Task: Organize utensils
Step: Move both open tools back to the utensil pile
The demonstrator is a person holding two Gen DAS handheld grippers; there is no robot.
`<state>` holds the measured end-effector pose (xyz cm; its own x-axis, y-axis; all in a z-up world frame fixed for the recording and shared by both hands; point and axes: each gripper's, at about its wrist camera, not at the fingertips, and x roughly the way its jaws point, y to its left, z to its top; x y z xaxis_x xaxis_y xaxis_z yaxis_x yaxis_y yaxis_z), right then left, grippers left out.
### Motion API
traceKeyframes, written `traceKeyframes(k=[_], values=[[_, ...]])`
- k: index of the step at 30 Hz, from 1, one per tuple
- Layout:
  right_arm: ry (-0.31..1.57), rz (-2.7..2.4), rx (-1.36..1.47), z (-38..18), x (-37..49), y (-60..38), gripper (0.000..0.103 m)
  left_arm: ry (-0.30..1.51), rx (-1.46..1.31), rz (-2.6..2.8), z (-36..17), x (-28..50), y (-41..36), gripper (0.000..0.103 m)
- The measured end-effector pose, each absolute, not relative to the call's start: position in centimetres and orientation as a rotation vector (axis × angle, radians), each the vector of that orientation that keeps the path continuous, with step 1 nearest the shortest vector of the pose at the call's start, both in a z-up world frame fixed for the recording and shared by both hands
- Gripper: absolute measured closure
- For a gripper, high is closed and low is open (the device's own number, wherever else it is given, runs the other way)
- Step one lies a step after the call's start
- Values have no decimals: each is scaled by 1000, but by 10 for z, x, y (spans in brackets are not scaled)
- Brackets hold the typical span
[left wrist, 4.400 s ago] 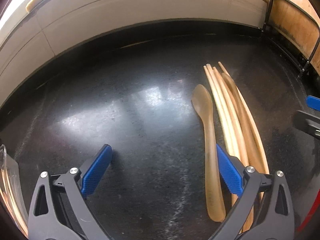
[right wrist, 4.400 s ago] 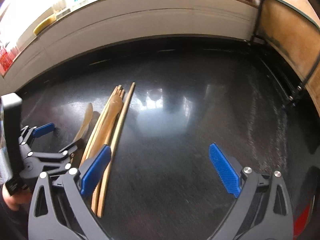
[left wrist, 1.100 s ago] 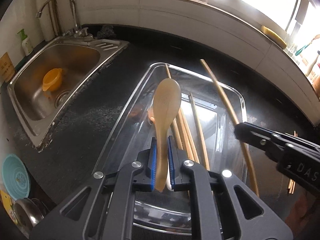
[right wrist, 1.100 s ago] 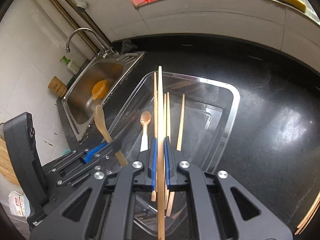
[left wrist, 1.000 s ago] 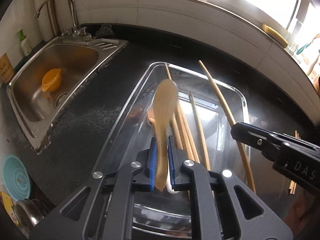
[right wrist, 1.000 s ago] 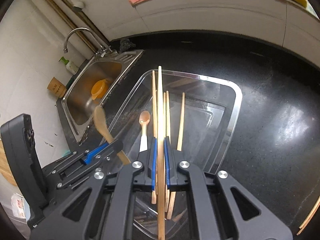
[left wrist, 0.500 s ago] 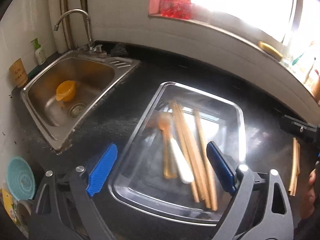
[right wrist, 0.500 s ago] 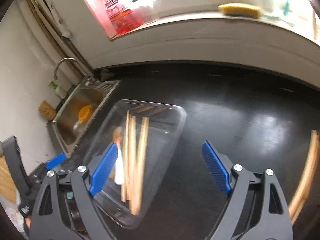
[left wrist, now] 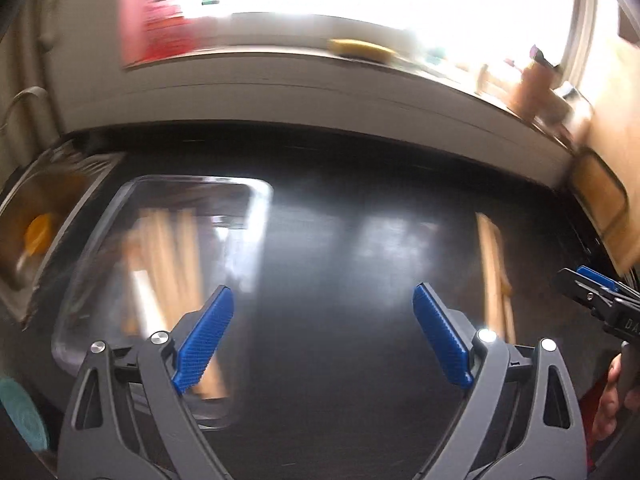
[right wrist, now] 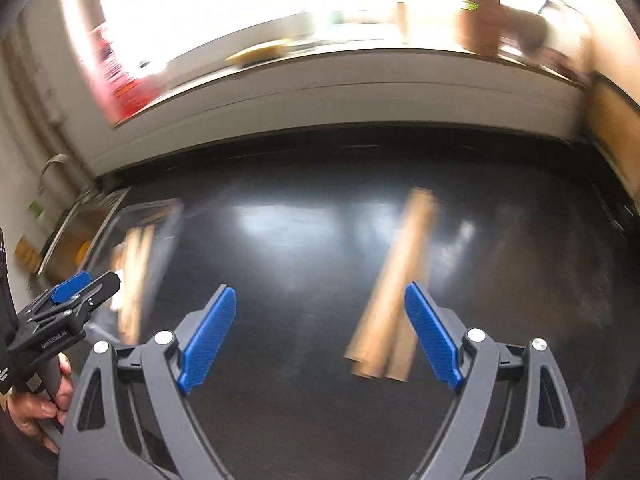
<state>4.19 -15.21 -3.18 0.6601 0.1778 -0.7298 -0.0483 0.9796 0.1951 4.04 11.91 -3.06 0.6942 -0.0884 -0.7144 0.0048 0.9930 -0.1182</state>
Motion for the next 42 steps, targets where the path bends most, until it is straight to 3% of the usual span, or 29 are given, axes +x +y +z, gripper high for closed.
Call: traceKeyframes(k=[11, 26, 42], values=[[829, -17, 238, -39, 20, -248, 19, 836, 47, -249, -46, 72, -3, 14], [876, -7, 231, -56, 50, -258, 20, 872, 93, -282, -66, 107, -36, 14], [943, -29, 231, -86, 79, -275, 20, 998, 191, -334, -129, 171, -77, 14]])
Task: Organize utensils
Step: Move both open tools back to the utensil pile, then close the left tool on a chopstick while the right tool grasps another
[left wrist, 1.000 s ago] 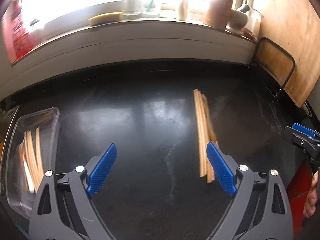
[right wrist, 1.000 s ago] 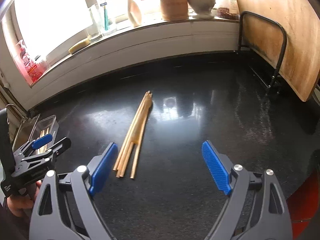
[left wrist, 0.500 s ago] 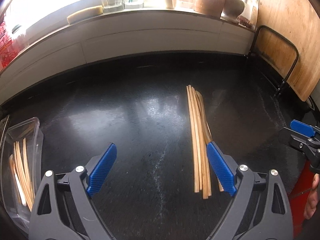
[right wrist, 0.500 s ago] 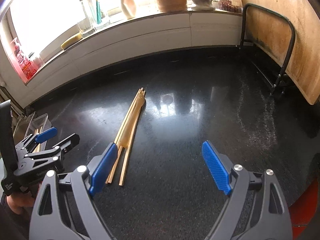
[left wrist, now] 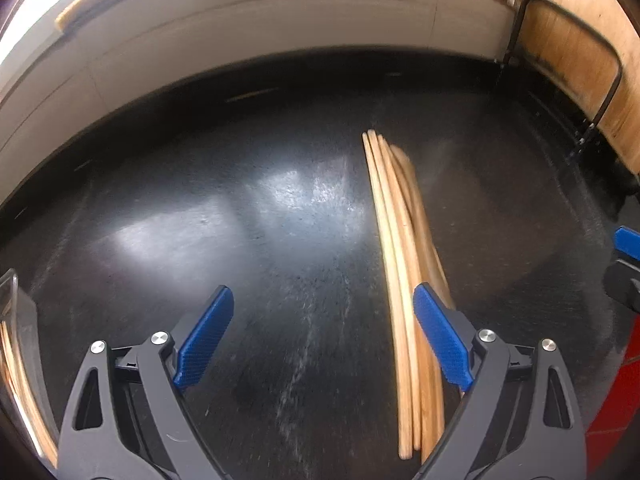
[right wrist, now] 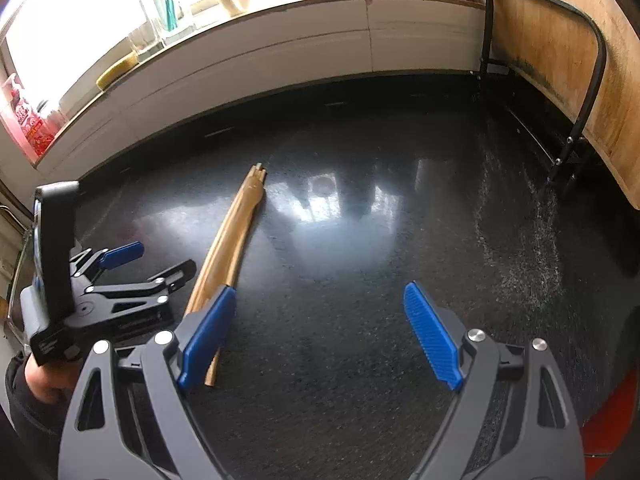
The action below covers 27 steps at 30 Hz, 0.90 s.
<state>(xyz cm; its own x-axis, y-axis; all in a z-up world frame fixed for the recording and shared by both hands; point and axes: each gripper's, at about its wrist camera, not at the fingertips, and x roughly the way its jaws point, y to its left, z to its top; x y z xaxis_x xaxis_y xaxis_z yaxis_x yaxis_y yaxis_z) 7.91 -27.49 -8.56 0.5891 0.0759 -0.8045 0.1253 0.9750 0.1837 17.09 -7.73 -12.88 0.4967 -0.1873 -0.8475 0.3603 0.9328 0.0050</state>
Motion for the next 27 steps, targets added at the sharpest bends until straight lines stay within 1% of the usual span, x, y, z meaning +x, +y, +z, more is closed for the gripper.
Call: traceKeyframes(k=[5, 10, 14, 27], values=[[965, -37, 236, -97, 92, -277, 19, 1005, 173, -343, -139, 185, -82, 13], [992, 0, 230, -115, 125, -269, 20, 1003, 168, -336, -141, 199, -77, 10], [1028, 17, 184, -130, 154, -253, 20, 986, 220, -327, -144, 204, -76, 8], [1041, 16, 74, -147, 185, -220, 19, 981, 214, -317, -140, 207, -43, 8]])
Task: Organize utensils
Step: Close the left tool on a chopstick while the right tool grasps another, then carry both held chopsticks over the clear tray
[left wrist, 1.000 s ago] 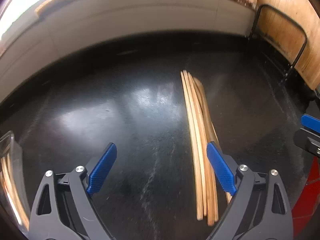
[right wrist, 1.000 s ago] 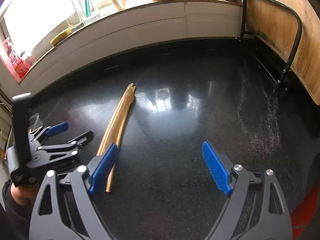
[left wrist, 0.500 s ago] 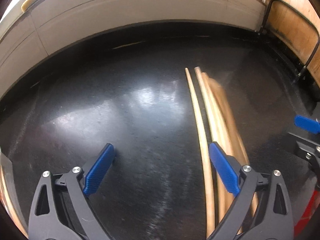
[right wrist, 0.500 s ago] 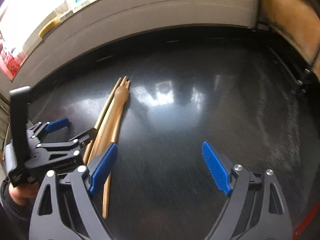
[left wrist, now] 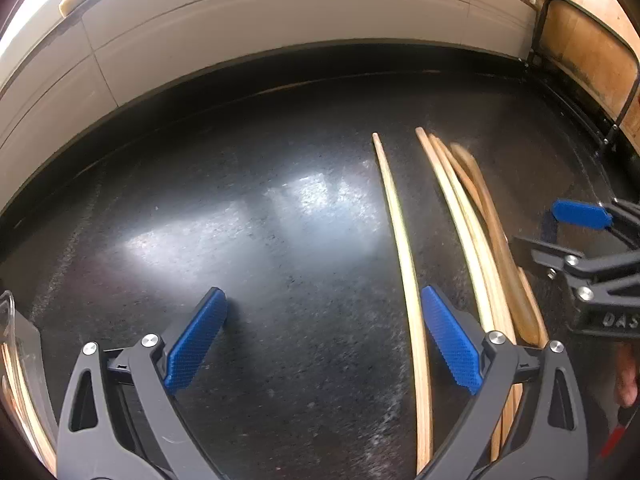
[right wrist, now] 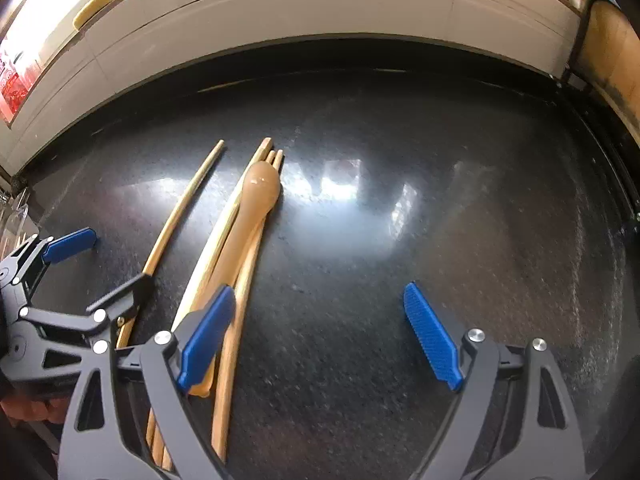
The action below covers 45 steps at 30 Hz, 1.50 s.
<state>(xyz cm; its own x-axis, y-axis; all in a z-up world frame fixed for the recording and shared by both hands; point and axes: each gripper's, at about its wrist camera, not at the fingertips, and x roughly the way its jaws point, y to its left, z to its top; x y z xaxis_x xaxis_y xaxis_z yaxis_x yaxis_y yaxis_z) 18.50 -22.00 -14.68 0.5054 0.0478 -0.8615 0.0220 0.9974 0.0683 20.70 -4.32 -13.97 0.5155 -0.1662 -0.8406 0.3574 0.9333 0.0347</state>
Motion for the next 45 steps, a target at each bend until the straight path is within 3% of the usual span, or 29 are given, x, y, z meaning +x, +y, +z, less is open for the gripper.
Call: traceKeyframes(k=[10, 13, 15, 16, 17, 18, 20, 22, 34, 45], values=[[1033, 12, 23, -150, 187, -224, 20, 966, 206, -307, -140, 212, -44, 8], [1033, 38, 9, -149, 190, -221, 30, 950, 221, -334, -140, 213, -57, 10], [1033, 68, -5, -145, 190, -217, 51, 935, 221, -342, -139, 209, -62, 18], [1033, 87, -16, -143, 191, -215, 58, 928, 222, -347, -138, 207, -63, 29], [1036, 110, -24, -142, 191, -210, 73, 923, 224, -348, -136, 204, -64, 42], [1038, 119, -30, -142, 191, -208, 85, 923, 225, -349, -135, 203, -66, 50], [1047, 120, -36, -142, 190, -205, 95, 928, 230, -344, -132, 201, -69, 85], [1050, 84, -16, -141, 189, -212, 95, 934, 235, -333, -132, 199, -73, 96], [817, 7, 35, -85, 156, -224, 96, 873, 58, -219, -88, 174, -31, 97], [734, 72, 99, -23, 128, -200, 96, 797, -51, -166, -30, 134, 19, 97]])
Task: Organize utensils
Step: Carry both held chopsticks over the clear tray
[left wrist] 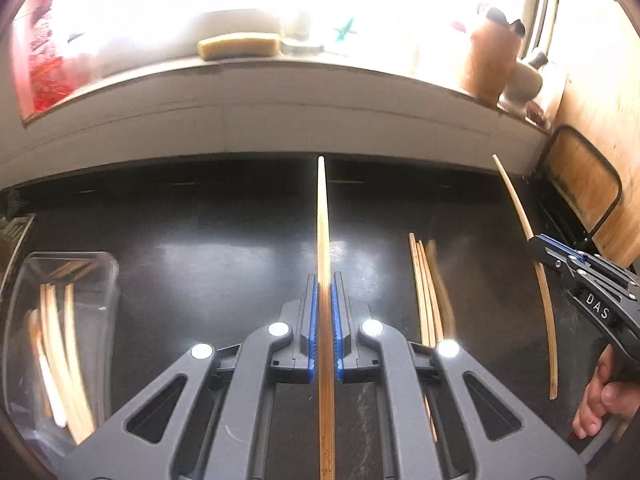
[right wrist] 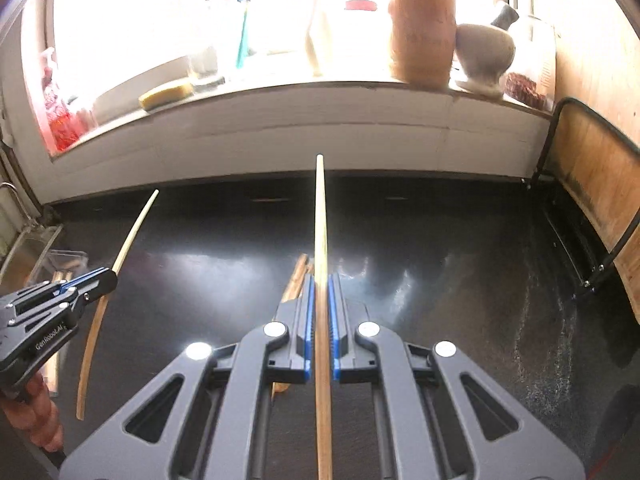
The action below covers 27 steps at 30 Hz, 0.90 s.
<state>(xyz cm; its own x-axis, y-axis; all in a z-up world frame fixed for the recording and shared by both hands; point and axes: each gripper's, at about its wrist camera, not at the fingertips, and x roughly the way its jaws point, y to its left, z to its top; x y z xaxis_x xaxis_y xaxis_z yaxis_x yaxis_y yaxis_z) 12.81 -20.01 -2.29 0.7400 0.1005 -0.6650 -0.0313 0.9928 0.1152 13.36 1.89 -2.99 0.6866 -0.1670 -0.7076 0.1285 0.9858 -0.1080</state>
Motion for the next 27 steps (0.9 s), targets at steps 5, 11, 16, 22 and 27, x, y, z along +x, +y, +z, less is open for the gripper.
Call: traceKeyframes(k=[5, 11, 16, 22, 27], values=[[767, 172, 141, -13, 109, -176, 96, 801, -50, -116, -13, 108, 40, 97], [804, 313, 189, -9, 88, -131, 96, 802, -64, -39, -3, 73, 72, 97], [813, 412, 173, -5, 78, -85, 96, 795, -81, 32, 1, 47, 108, 97], [831, 526, 140, 2, 72, -24, 96, 778, -124, 122, 8, 24, 156, 97], [842, 599, 131, 6, 68, 20, 96, 784, -158, 188, 7, 9, 196, 97]])
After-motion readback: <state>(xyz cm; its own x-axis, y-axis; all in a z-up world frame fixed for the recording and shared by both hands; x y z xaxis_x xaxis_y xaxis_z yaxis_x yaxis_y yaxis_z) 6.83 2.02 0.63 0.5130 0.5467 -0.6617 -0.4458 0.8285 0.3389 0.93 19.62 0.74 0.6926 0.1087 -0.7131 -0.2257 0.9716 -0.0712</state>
